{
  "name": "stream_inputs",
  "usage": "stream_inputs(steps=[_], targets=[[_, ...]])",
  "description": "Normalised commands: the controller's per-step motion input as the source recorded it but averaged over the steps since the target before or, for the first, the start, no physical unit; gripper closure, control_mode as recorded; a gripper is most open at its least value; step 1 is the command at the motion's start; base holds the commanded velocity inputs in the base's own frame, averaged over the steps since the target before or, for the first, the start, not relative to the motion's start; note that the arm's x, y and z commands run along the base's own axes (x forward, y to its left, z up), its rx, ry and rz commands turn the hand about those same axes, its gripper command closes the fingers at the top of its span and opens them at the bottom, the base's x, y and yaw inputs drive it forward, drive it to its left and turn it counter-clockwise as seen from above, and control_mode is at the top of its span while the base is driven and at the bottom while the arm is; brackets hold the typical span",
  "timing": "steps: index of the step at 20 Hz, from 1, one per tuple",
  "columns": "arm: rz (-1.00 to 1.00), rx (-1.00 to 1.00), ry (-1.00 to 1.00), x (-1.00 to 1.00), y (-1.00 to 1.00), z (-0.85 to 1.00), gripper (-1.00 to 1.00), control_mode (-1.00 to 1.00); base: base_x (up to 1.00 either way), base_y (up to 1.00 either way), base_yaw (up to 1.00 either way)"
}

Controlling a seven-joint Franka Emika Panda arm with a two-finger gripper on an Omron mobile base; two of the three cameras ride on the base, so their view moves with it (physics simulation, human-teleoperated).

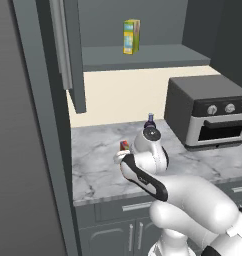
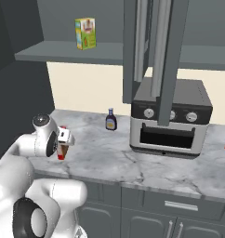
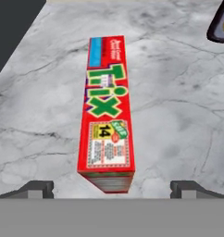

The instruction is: Pick the cereal and cereal from the counter and place them in the cabinets closest to them.

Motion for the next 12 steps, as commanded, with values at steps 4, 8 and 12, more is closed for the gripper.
stream_inputs(steps=[4,8,12], targets=[[0.00,0.00,-0.01,0.00,0.00,-0.02,-1.00,-1.00,0.00,0.00,0.00],[0.00,0.00,0.00,0.00,0.00,0.00,-1.00,-1.00,0.00,0.00,0.00],[0.00,0.00,-0.01,0.07,0.00,-0.09,-1.00,-1.00,0.00,0.00,0.00]])
